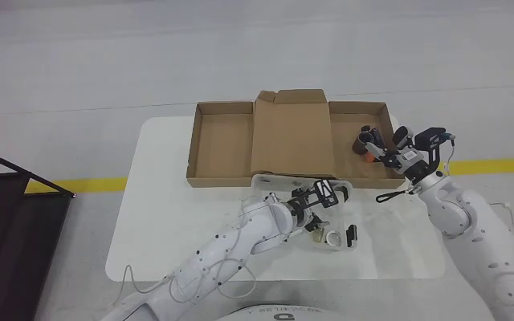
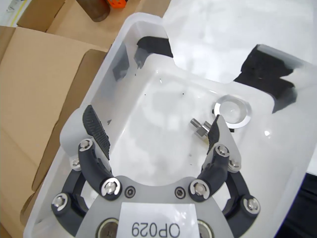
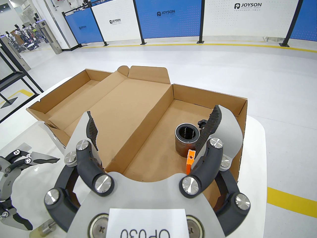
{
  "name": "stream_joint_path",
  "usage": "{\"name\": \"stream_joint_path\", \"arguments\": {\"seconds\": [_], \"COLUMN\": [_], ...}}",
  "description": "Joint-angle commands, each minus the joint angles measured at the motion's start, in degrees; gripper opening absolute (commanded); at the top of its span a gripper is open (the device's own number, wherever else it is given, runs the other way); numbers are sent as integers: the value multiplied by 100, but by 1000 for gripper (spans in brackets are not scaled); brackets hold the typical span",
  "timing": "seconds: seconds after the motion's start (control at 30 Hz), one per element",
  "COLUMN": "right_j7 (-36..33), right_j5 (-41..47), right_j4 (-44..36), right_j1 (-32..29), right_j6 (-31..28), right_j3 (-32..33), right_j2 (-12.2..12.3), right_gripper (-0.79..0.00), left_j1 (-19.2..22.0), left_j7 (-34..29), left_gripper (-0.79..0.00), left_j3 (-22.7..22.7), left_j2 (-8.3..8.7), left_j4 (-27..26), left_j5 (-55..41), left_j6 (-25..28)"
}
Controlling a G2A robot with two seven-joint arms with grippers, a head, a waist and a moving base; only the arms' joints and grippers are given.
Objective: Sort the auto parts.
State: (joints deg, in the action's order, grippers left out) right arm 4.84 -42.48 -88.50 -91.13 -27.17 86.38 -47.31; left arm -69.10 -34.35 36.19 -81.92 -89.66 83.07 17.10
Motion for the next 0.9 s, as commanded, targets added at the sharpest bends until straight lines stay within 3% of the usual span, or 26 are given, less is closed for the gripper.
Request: {"name": "stream_joint_path", "arguments": {"seconds": [0.0, 0.17, 0.47, 0.73, 0.87], "right_j7": [1, 1, 1, 1, 1], "right_j5": [0, 0, 0, 0, 0], "right_j4": [0, 0, 0, 0, 0], "right_j1": [0, 0, 0, 0, 0], "right_j6": [-7, -7, -7, -7, -7], "right_j3": [0, 0, 0, 0, 0], "right_j2": [0, 0, 0, 0, 0], "right_gripper": [0, 0, 0, 0, 0], "left_j1": [-53, -42, 152, 214, 136], "left_j7": [-107, -507, -653, -143, -24], "left_gripper": [0, 0, 0, 0, 0], "left_j3": [20, -40, -142, -117, -46], "left_j2": [13, -4, -90, -113, -100], "left_j4": [6, 174, 606, 449, 411], "left_j5": [-158, -555, -529, -42, -434], "left_j6": [160, 504, 237, -218, 139]}}
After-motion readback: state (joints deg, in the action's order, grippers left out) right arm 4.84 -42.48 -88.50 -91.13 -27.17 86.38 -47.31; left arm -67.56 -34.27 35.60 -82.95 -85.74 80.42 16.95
